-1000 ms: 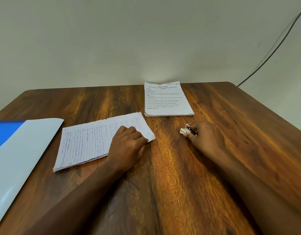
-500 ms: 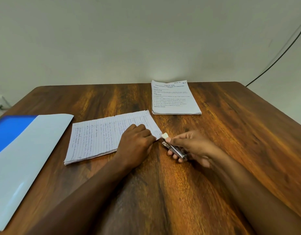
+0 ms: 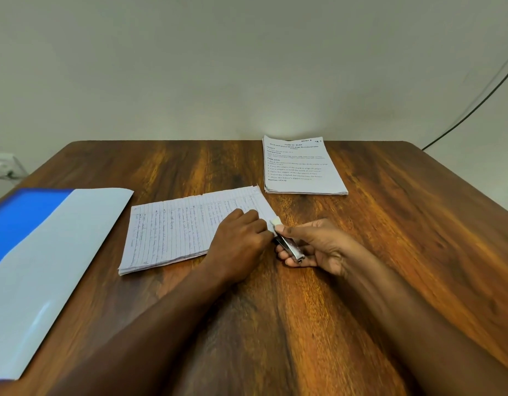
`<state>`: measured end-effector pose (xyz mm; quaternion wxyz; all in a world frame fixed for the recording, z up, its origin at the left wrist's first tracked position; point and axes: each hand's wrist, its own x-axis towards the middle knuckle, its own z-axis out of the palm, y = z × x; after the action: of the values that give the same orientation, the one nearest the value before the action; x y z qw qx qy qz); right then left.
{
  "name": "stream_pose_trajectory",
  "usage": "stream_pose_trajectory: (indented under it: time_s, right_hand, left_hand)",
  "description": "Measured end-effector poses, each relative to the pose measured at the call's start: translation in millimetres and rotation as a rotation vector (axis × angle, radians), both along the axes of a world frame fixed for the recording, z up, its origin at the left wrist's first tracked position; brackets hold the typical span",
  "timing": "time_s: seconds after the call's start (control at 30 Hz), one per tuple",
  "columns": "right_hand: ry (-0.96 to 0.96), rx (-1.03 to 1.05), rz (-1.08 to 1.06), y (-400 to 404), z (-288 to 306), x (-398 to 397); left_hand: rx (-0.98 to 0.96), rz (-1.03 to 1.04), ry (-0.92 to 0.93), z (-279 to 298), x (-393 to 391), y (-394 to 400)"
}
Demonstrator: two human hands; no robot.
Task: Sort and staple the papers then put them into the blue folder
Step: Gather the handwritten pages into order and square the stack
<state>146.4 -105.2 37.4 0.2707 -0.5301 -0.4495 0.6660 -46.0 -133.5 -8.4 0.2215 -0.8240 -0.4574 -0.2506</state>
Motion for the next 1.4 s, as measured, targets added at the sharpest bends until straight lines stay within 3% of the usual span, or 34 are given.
stream_pose_trajectory:
  time_s: [0.57,1.17,1.4]
  right_hand:
    - [-0.033,-0.159,0.036,17,5,5]
    - [-0.088,0.019,-0.147,7,-3,-10]
    - [-0.218,0.038,0.016,9,4,2]
  left_hand:
    - [0.049,0.018,0.023,-3,0,0]
    - [-0.083,-0.014,-0.061,-3,6,-5]
    - [-0.089,-0.006,-0.086,-3,5,-6]
